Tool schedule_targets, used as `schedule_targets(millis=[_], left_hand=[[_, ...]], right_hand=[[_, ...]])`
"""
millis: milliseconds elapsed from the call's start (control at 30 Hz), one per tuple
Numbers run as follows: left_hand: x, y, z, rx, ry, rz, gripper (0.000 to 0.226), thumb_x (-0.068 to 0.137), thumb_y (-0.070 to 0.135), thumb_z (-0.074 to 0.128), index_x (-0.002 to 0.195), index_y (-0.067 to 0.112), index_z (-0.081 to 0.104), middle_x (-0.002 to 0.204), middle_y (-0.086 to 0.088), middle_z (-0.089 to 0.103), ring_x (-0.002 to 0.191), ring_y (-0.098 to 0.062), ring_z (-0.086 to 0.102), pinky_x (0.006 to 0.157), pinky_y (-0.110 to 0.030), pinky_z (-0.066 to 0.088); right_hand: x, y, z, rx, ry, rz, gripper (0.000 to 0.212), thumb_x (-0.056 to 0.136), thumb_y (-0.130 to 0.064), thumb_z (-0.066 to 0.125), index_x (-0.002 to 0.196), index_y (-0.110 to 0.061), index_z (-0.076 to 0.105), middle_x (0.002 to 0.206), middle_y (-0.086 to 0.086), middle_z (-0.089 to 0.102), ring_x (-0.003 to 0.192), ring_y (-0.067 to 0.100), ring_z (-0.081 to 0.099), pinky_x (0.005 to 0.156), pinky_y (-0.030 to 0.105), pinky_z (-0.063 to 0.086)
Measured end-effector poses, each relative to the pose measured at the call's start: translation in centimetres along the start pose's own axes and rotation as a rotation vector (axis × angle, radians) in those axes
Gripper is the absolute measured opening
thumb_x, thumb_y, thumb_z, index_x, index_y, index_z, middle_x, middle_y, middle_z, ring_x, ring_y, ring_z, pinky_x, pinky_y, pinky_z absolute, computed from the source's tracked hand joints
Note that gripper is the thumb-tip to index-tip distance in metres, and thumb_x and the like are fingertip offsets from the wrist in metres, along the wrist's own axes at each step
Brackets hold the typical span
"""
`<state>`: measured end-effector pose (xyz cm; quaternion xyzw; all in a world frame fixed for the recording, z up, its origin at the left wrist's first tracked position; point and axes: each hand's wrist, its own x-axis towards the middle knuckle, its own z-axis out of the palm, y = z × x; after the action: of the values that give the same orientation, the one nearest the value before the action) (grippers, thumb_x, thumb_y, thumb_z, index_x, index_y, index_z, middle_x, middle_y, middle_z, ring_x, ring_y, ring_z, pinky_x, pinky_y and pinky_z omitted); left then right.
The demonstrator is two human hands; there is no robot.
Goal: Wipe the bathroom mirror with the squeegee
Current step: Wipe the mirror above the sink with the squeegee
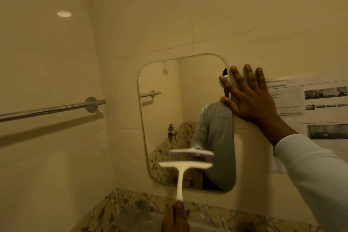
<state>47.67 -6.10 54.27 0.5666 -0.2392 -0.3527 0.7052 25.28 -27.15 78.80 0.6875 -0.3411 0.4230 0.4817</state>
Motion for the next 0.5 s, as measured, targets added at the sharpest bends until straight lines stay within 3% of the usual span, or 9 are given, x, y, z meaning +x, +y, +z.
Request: schedule_targets(millis=[100,167,300,500], left_hand=[[-0.8,4.8,1.2,0.011,-0.122,0.079,0.054,0.100,0.057,0.048,0.086,0.007,0.063,0.053,-0.003,0.048,0.040,-0.017,0.041,0.042,-0.023,0.031],[-1.3,9.6,2.6,0.020,-0.179,0.245,0.058,0.095,0.068,0.045,0.086,0.013,0.060,0.056,0.002,0.048,0.042,-0.012,0.040,0.042,-0.023,0.032],[-1.2,17.1,6.1,-0.047,-0.242,0.468,0.061,0.085,0.076,0.045,0.088,0.016,0.056,0.058,0.005,0.047,0.043,-0.009,0.039,0.040,-0.023,0.033],[0.5,21.5,9.6,-0.074,-0.232,0.535,0.063,0.086,0.078,0.044,0.088,0.016,0.055,0.059,0.002,0.044,0.044,-0.009,0.037,0.042,-0.024,0.032]], right_hand=[[0.1,0.0,-0.2,0.000,-0.011,0.000,0.079,0.100,-0.072,0.022,0.166,-0.032,0.009,0.174,0.011,0.000,0.159,0.042,-0.005,0.125,0.066,0.008],[0.1,0.0,-0.1,-0.003,-0.010,0.000,0.079,0.100,-0.073,0.023,0.166,-0.032,0.009,0.174,0.011,-0.001,0.159,0.042,-0.005,0.125,0.066,0.010],[0.0,0.0,0.0,0.009,-0.006,0.005,0.079,0.100,-0.073,0.023,0.166,-0.032,0.009,0.174,0.012,0.001,0.159,0.041,-0.004,0.125,0.065,0.010],[-0.3,0.1,-0.2,0.052,0.001,0.046,0.079,0.101,-0.071,0.024,0.166,-0.030,0.007,0.174,0.013,0.007,0.160,0.038,0.002,0.128,0.059,0.009]])
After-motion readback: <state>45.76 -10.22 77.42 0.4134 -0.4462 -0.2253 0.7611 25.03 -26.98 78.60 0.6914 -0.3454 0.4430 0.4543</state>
